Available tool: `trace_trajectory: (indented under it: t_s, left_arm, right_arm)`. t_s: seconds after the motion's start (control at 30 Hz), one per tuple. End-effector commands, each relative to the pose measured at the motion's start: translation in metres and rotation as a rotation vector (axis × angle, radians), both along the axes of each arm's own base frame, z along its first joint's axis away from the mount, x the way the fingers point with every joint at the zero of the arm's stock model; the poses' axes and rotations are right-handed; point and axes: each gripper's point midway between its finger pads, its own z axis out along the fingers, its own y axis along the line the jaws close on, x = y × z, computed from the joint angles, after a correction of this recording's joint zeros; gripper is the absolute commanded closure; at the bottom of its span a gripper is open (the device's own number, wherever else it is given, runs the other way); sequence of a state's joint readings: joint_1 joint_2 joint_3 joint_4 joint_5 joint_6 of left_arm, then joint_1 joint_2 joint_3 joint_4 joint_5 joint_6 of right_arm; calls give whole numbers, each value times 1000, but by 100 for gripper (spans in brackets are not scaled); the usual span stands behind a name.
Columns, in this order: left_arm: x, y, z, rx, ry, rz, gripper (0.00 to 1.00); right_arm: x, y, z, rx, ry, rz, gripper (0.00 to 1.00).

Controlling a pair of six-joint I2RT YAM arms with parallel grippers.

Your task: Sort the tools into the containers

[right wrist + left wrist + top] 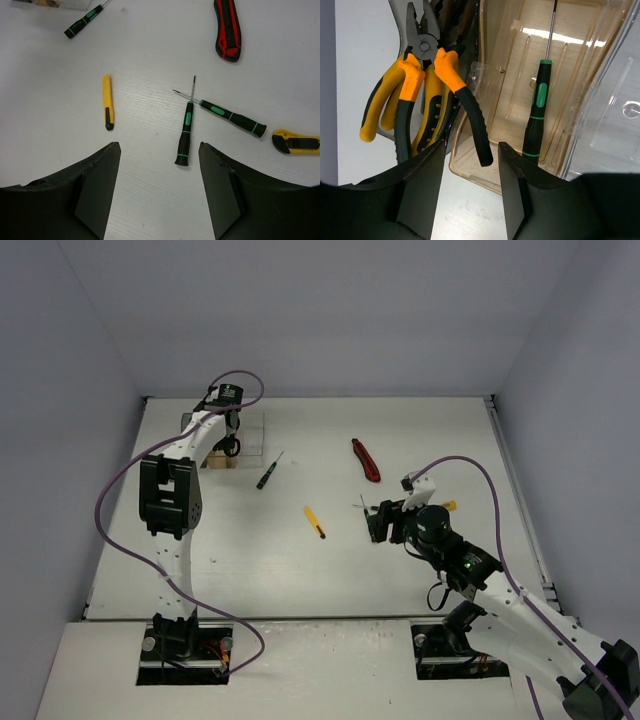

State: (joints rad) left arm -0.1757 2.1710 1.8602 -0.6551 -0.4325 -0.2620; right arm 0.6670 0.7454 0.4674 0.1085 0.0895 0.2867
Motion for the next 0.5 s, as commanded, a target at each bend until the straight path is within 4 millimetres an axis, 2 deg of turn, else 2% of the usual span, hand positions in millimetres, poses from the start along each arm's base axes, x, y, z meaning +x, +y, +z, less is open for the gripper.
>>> trace_trajectory:
  t_s: [0.0,0.13,0.3,0.47]
  left_arm:
    - [14,3,36,37,-84,0,58]
    - [13,6,35,56,-80,5,64]
    - [13,8,36,69,-74,-5,80]
    - [13,11,51,90,-87,-26,94]
  right_arm:
    - [6,4,19,56,-60,-3,39]
    - [6,4,20,57,-61,-3,39]
    - [7,3,20,53,-62,-8,39]
    - [7,4,19,51,-61,-5,39]
